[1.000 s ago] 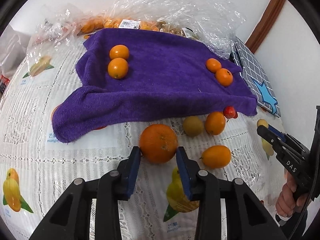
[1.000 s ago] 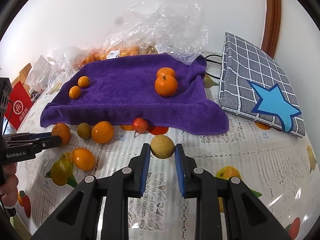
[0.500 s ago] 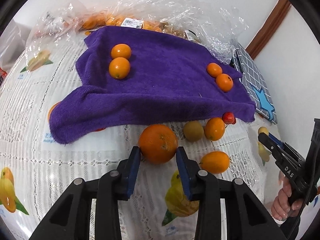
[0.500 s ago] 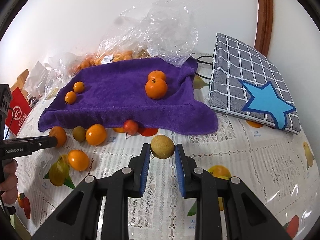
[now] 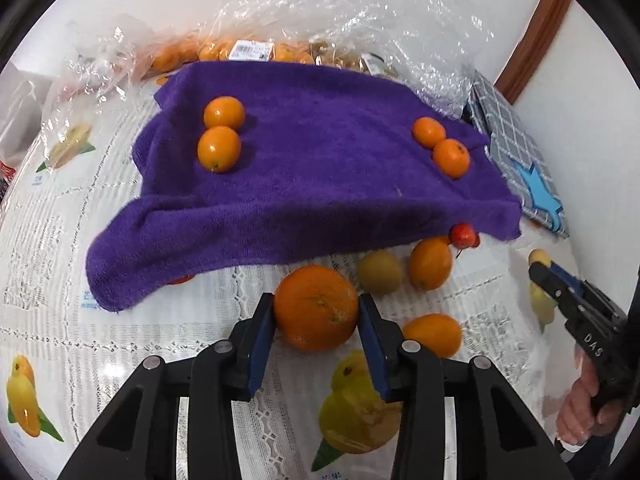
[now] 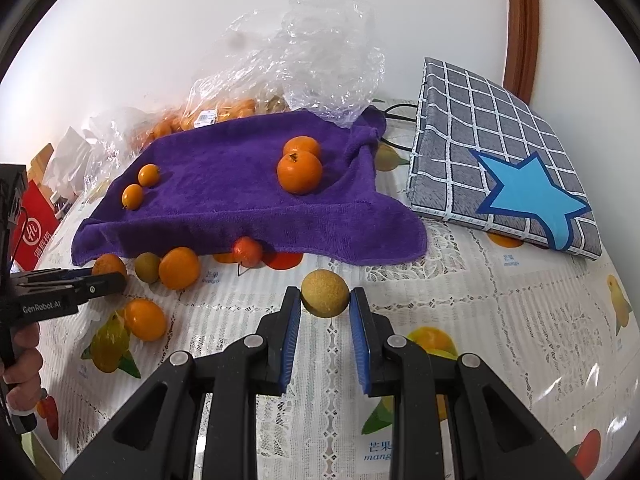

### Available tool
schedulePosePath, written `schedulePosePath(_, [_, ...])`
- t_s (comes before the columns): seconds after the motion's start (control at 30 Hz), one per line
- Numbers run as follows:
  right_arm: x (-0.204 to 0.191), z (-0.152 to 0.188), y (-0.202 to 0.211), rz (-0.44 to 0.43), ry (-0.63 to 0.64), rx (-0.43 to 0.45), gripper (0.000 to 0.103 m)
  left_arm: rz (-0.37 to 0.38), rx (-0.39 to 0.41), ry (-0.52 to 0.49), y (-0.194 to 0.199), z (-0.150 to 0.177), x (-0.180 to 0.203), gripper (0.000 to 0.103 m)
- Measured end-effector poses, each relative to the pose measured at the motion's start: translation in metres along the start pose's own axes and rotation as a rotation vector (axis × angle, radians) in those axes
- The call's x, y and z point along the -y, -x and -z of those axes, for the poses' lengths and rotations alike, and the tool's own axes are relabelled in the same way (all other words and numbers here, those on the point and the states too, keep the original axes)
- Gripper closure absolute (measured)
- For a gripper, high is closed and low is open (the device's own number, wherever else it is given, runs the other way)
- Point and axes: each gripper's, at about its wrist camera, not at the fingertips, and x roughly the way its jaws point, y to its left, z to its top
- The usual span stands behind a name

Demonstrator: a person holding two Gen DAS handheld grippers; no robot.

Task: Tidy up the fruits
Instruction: 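Grasp a large orange with the left gripper while the right carries the brown fruit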

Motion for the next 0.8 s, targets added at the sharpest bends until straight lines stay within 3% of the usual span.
schedulePosePath(0.8, [-0.011,-0.047,0.008,0.003,0.016,0.075,0.078,-0.046,0.136,0.078,0.05,-0.043,-0.04,0.064])
